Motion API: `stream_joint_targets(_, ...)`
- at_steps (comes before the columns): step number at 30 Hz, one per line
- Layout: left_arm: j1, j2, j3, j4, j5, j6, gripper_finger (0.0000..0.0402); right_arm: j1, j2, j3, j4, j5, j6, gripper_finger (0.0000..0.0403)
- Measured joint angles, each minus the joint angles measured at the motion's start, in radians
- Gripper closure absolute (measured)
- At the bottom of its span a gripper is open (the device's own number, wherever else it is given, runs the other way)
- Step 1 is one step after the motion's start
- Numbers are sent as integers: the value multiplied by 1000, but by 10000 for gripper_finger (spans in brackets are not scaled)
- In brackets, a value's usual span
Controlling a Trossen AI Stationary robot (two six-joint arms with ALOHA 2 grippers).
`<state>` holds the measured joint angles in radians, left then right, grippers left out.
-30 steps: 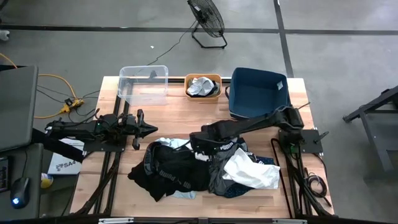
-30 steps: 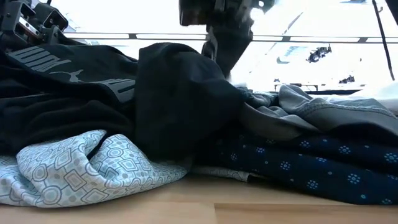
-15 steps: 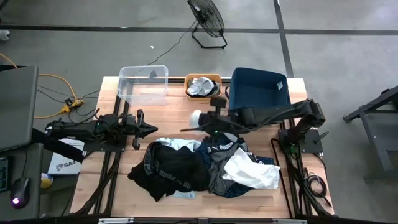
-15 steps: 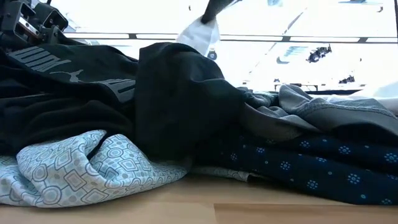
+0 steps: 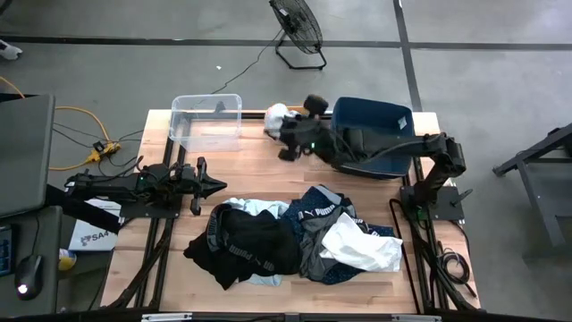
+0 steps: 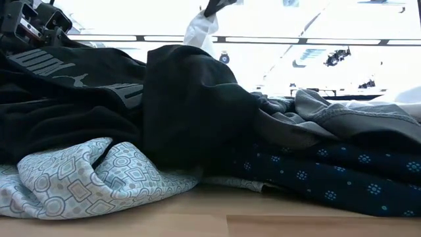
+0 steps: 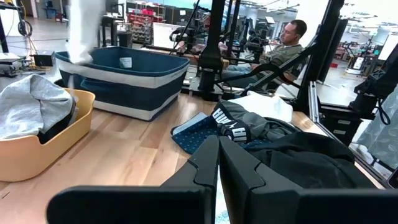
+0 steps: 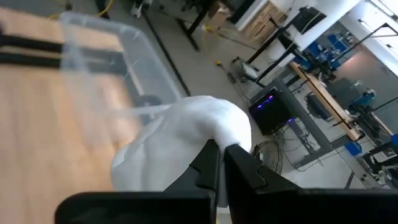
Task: Pick & Place Cloths
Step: Put the white sock into the yellow bin
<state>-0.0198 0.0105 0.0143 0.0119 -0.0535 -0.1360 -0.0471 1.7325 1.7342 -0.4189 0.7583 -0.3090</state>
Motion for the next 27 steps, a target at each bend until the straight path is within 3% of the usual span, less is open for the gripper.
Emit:
stream_joint_targets(7,0,0,0,0,1,0,389,-136,9,0,109,-181,-14,399)
stream_joint_targets(14,0,0,0,0,2,0,389,-263,24,0,124,-309,-10,399)
stream_joint_targets(19,0,0,0,0,3,0,389,-342,75,0,131,-469,-1,399)
stream_joint_targets(27,0,0,0,0,3,0,389,-382,183,0,135,-559,48,399)
